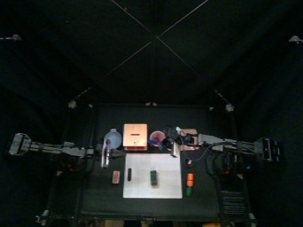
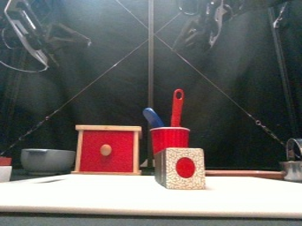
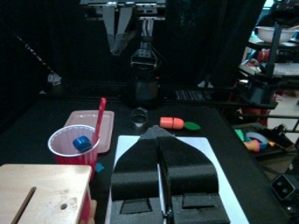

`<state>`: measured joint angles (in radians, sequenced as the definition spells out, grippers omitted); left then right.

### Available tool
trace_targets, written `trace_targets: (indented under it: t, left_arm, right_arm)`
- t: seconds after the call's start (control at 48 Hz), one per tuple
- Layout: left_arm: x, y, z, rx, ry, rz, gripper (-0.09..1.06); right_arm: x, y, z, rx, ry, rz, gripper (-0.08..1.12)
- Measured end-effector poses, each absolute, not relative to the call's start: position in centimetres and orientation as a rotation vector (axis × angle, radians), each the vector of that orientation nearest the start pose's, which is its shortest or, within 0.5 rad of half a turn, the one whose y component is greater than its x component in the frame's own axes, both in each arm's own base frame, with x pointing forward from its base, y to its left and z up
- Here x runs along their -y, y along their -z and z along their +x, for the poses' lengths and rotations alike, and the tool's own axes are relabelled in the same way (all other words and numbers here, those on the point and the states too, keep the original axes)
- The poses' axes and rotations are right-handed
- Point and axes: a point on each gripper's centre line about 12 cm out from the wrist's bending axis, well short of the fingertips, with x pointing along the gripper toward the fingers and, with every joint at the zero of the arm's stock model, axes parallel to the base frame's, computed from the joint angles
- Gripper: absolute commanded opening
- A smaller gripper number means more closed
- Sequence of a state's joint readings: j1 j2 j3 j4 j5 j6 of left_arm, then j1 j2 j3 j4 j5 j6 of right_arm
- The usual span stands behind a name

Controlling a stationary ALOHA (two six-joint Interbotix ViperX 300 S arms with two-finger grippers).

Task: Cut the sushi into 4 pieces with the knife
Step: Pick up the knife at its handle with right hand

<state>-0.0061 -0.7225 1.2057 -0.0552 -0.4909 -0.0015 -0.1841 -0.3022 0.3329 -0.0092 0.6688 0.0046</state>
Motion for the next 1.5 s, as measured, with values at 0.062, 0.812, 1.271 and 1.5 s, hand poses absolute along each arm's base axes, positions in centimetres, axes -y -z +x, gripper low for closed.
trace_targets:
  t: [0.062, 0.812, 1.271, 1.5]
  left_arm:
    - [-0.2, -25.3, 23.0, 0.011, -0.021, -0.050, -0.01]
    - [-0.4, -25.0, 22.9, 0.000, -0.033, -0.064, -0.01]
    - [-0.4, -24.3, 22.7, -0.017, -0.035, -0.063, -0.01]
    - [-0.4, -24.3, 22.7, -0.017, -0.035, -0.063, -0.01]
  right_arm:
    - [6.9, -34.4, 35.9, -0.755, 0.186, 0.027, 1.07]
    - [7.7, -27.8, 41.1, -1.361, 0.110, -0.131, 0.86]
    - [9.1, -24.6, 42.2, -1.489, 0.105, -0.129, 0.83]
    - [9.8, -24.4, 42.4, -1.509, 0.100, -0.149, 0.72]
